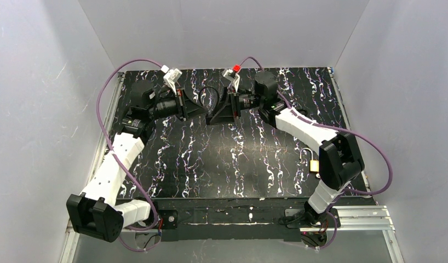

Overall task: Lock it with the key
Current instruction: Lock the lock.

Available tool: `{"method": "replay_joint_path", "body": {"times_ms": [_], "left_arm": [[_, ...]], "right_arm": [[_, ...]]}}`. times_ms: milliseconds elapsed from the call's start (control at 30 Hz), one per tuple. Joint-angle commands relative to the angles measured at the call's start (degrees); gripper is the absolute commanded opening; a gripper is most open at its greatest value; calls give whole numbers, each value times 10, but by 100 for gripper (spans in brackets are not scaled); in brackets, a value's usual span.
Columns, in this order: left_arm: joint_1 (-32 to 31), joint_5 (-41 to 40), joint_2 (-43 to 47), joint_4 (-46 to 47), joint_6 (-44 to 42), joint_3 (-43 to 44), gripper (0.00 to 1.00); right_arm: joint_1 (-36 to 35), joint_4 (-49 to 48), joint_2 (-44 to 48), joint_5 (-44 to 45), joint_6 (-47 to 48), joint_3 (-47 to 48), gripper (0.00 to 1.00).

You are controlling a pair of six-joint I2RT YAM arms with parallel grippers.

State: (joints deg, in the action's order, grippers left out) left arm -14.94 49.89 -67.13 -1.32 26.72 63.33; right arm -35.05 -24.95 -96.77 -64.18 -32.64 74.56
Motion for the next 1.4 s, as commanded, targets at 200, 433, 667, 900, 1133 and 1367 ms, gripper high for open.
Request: {"method": "replay_joint_path", "body": {"times_ms": [200,433,667,900,1133,1367], "left_arm": [[26,91,-25,-112,-40,53,0],[25,94,-37,-93,-13,54,0],[21,94,-40,-92,-12,53,0],[19,91,-43,-77,-1,53,0],[18,90,-48,-69,8,55,0],[16,85,-53,-67,12,59,0]], "right_arm": [[23,122,54,30,123,24,81],[-12,102,47,48,113,8,75],[-25,86,36,53,105,6,66],[-32,84,28,54,106,1,60],[-31,84,22,58,108,-3,54],[-32,58,22,61,89,-6,28]]}}
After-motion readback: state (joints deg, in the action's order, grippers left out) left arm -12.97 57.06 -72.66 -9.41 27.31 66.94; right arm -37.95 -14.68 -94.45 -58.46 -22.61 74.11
